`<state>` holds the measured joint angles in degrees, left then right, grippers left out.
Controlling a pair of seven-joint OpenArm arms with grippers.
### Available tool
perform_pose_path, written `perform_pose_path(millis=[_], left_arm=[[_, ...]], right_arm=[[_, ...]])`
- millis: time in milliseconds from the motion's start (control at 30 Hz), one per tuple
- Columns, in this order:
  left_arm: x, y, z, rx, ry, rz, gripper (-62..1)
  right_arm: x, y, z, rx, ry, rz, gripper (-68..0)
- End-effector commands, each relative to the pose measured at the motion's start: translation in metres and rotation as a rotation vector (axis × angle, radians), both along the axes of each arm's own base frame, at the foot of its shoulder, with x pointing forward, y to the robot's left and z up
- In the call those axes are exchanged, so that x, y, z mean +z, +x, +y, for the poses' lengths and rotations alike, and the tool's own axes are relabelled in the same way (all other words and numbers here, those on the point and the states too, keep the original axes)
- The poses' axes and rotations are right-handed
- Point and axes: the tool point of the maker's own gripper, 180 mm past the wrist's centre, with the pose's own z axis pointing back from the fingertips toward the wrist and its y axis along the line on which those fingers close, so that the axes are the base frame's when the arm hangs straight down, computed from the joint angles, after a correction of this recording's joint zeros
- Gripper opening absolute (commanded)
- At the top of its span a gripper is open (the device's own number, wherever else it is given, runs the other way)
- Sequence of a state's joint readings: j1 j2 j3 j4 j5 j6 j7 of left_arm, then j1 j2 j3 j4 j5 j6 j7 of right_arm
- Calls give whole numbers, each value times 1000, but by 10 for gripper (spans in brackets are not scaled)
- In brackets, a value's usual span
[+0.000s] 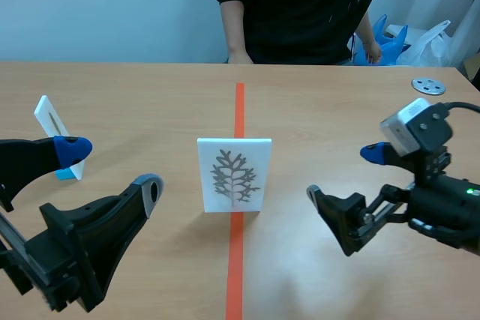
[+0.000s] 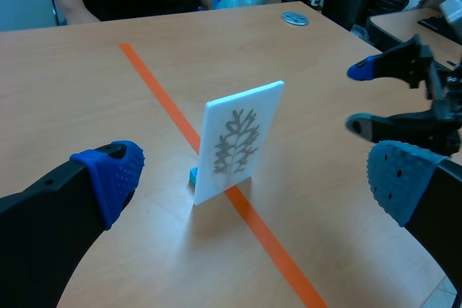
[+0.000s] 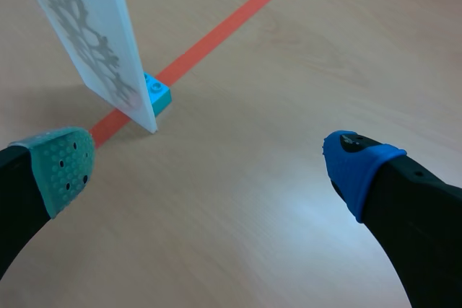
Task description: Sort the leaf by its shape. The table is split by an orange tape line. A compound leaf with several leaflets goes to the left side, a simple leaf with one blade goes to the right side. Return to the home posture when a red brick is placed on the table.
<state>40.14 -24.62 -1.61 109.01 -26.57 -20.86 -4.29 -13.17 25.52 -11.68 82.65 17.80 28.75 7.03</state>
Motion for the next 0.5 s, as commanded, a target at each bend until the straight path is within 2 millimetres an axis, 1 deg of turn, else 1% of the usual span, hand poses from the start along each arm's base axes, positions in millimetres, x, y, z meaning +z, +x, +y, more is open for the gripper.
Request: perform_pose_path(millis=[0,67,267,467], left_arm=[[5,2,1,4,-10,-18,14],[5,2,1,4,-10,-18,14],[5,2,1,4,-10,-19,14],[5,2,1,5,-10,-18,14]], right_arm=[[9,10,11,11,32,-38,4],[1,14,25,34,42,-29,4],[-14,23,66,112,44,-29,4],[-23,33,103,150,45,-33,4]])
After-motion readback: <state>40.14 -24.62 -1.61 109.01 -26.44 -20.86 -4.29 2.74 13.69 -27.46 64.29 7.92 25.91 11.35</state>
